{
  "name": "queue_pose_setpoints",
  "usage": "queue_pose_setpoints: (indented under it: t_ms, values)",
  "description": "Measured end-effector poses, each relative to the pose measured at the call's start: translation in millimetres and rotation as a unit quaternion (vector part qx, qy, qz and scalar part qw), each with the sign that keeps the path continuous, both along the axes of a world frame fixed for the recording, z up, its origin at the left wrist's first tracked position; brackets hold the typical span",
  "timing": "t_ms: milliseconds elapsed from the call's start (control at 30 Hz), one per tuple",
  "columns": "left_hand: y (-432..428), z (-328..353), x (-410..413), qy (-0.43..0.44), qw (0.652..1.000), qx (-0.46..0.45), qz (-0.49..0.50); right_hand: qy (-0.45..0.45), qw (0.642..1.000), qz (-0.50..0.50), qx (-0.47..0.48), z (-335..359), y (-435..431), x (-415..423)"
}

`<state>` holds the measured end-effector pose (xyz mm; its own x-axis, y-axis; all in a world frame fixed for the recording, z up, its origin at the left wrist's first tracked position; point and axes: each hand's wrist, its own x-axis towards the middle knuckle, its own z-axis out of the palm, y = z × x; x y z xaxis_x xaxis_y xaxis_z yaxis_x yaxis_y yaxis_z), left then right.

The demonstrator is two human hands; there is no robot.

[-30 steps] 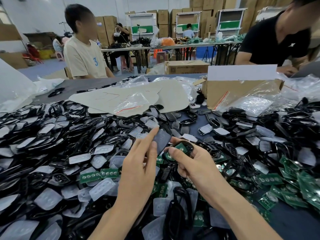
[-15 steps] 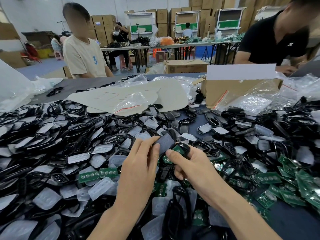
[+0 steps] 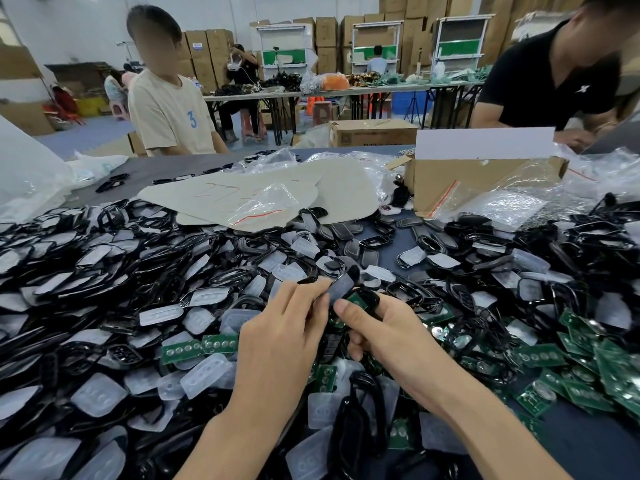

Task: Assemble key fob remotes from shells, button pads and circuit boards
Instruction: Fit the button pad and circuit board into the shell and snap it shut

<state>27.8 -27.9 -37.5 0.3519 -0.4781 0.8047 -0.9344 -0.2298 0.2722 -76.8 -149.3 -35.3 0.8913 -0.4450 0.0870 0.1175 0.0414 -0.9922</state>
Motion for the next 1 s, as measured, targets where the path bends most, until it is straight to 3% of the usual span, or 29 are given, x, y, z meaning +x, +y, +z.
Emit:
queue_pose_setpoints:
  t_ms: [300, 767, 1000]
  values:
    - [0.4, -3.7, 4.3, 0.016, 0.999, 0.030, -0.035, -0.035, 0.994, 0.022, 0.101, -5.8, -2.8, 3.6]
    - [1.5, -2.9, 1.4, 0.004, 0.993, 0.072, -0.094, -0.040, 0.990, -0.073, 0.115, -2.6, 2.7, 8.8]
    - [-3.4, -5.8, -1.8, -0.043, 0.996, 0.060, -0.052, -0.042, 0.983, -0.080, 0.162, 4.6, 10.0, 11.3]
